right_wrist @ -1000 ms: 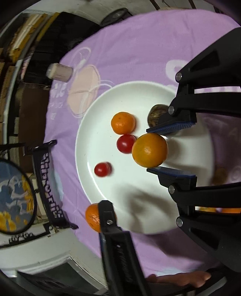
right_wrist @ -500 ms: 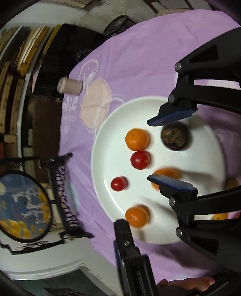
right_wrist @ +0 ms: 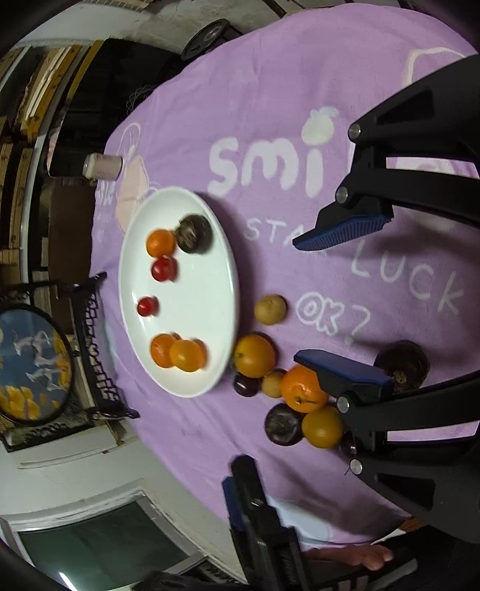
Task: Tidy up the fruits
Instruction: 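Grasp a small yellow fruit with the right gripper while the left gripper grasps a dark purple fruit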
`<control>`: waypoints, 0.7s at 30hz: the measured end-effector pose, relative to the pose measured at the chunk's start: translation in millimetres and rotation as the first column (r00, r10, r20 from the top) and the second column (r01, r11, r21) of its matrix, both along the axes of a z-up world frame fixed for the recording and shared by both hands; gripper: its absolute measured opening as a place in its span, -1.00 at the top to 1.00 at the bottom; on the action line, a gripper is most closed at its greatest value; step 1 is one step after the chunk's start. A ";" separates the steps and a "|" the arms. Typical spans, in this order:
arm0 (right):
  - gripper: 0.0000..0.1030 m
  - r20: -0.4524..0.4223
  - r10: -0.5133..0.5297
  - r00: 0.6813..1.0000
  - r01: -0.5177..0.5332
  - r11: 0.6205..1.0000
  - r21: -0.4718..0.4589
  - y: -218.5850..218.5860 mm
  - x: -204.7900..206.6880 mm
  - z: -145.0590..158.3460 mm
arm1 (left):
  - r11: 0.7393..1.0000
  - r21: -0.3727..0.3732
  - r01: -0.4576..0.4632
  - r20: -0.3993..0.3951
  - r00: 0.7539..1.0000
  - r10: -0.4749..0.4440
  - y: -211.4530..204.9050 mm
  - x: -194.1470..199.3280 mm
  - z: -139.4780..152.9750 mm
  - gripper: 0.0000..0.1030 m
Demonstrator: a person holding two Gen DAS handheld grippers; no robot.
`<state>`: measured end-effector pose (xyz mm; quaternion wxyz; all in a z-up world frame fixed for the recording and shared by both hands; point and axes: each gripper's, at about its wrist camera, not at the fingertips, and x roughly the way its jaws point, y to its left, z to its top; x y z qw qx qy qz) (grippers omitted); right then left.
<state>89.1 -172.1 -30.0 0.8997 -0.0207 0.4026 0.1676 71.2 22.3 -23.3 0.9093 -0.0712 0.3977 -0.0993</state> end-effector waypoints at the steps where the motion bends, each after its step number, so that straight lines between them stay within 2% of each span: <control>1: -0.09 -0.007 0.009 1.000 -0.009 1.000 -0.005 4.3 2.9 -3.5 | 1.000 0.003 -0.008 -0.009 1.000 0.008 3.0 -3.3 -3.3 -0.39; 6: -0.09 -0.051 0.015 0.999 -0.018 0.999 -0.051 17.8 26.9 -21.6 | 0.998 0.005 -0.062 -0.056 0.996 0.063 29.5 -16.1 -20.1 -0.39; 10: -0.09 -0.048 0.024 0.999 -0.027 0.997 -0.074 27.7 42.1 -27.8 | 0.995 0.008 -0.103 -0.075 0.992 0.104 50.1 -25.9 -26.9 -0.39; 11: 0.03 -0.046 0.026 0.999 -0.029 0.996 -0.079 29.7 44.5 -29.0 | 0.994 0.013 -0.107 -0.077 0.991 0.107 52.6 -27.9 -28.1 -0.39; 12: 0.41 -0.051 0.036 0.998 -0.040 0.995 -0.094 33.4 47.4 -31.9 | 0.994 0.020 -0.106 -0.079 0.991 0.107 53.5 -28.7 -29.2 -0.39; 13: 0.51 -0.058 0.046 0.997 -0.052 0.993 -0.104 35.7 49.7 -34.4 | 0.994 0.027 -0.104 -0.081 0.991 0.106 53.1 -29.0 -30.0 -0.39; 16: 0.52 -0.047 0.065 0.997 -0.071 0.989 -0.130 39.1 46.6 -33.5 | 0.996 0.043 -0.084 -0.091 0.992 0.088 45.5 -27.7 -34.1 -0.39; 21: 0.52 -0.046 0.052 0.998 -0.054 0.997 -0.062 19.3 27.5 -19.6 | 0.994 0.105 -0.026 -0.116 0.993 0.038 17.6 -15.7 -46.6 -0.39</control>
